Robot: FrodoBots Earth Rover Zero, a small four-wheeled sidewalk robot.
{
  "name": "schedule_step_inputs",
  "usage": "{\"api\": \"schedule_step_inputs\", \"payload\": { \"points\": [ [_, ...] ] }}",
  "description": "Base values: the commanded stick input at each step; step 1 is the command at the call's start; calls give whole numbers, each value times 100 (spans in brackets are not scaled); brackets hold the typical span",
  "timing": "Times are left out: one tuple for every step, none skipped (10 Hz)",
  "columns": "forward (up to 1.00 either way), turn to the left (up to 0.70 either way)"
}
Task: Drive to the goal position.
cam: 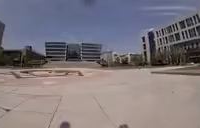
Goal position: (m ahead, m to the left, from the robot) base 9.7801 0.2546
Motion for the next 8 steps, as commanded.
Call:
{"api": "schedule_step_inputs", "payload": {
  "points": [
    [70, 0],
    [70, 0],
    [70, 0],
    [70, 0],
    [70, 0],
    [70, 0],
    [70, 0],
    [70, 0]
  ]
}}
